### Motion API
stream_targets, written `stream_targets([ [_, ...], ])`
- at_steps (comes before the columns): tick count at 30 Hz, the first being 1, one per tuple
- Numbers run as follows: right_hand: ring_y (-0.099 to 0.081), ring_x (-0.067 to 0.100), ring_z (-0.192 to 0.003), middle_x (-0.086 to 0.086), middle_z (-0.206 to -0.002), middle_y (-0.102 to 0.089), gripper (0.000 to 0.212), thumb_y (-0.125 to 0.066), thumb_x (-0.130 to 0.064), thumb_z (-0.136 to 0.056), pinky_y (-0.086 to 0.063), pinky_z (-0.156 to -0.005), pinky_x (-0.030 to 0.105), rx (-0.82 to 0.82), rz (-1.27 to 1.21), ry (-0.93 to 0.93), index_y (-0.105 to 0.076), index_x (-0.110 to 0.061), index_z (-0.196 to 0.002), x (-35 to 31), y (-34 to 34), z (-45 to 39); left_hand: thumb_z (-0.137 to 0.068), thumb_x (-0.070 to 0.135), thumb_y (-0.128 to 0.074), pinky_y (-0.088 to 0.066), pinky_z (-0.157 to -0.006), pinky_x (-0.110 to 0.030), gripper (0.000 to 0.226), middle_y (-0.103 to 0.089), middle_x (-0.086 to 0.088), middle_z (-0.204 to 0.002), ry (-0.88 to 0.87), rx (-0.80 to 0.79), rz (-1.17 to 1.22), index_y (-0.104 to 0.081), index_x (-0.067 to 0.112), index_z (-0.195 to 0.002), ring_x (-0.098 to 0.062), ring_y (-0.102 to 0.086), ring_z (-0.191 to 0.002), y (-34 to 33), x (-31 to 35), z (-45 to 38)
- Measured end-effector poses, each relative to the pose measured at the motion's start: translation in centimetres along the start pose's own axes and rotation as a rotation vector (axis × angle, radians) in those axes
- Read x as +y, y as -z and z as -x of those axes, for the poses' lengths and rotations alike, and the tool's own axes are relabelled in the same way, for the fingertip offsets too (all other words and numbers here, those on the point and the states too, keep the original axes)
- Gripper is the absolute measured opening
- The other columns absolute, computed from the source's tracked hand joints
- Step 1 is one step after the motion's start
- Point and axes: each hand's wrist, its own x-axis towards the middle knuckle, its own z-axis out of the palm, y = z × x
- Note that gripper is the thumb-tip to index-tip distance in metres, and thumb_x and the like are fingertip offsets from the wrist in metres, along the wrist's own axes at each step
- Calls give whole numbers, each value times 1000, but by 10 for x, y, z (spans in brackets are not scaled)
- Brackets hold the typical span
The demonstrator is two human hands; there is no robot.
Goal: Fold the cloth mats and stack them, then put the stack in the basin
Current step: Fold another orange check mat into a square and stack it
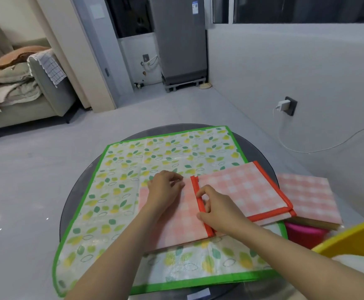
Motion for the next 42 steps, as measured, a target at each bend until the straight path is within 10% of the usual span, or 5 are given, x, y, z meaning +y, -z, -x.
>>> stream_targets([
  [5, -49, 14, -72, -15, -68, -41, 39, -54, -13, -84, -35, -54, 25, 52, 103, -14, -41, -25, -119, 8, 9, -4, -78, 28, -71, -45, -88, -41, 10, -66, 3, -88, 54, 21, 39, -69, 25, -88, -17, -61, -90, 3, 1, 8],
  [14, -40, 16, -106, -8, -91, -59, 47, -50, -2, -84, -28, -90, 30, 186, 122, 15, -54, -34, -118, 45, 42, -36, -76, 35, -75, -48, -63, -30, 23, -60, 8, -78, 145, -71, 64, -57, 21, -84, -15, -61, -74, 4, 9, 44],
  [22, -42, 18, -119, -7, -123, -60, 33, -53, -21, -93, -22, -99, 31, 269, 355, 132, -58, -31, -124, 41, 37, -30, -80, 40, -69, -47, -83, -32, 27, -58, 2, -105, 63, -12, -140, -58, 23, -100, -16, -57, -94, 3, 18, 54],
  [28, -11, 12, -144, -5, -157, -17, 49, -17, -32, -100, -2, -116, 28, 163, 524, 131, -24, -24, -148, 31, 14, 9, -89, 35, -17, -1, -118, -37, 63, -10, -7, -159, -245, -121, -370, -23, 13, -148, -22, -7, -146, -20, 36, 72],
  [42, 17, 9, -143, -2, -157, 16, 60, -9, -44, -100, 12, -118, 32, 63, 591, -59, 10, -17, -149, 55, 18, 10, -89, 51, -4, 10, -118, -36, 76, 16, -12, -157, -91, -198, -435, 9, 5, -149, -23, 16, -145, -42, 26, 74],
])
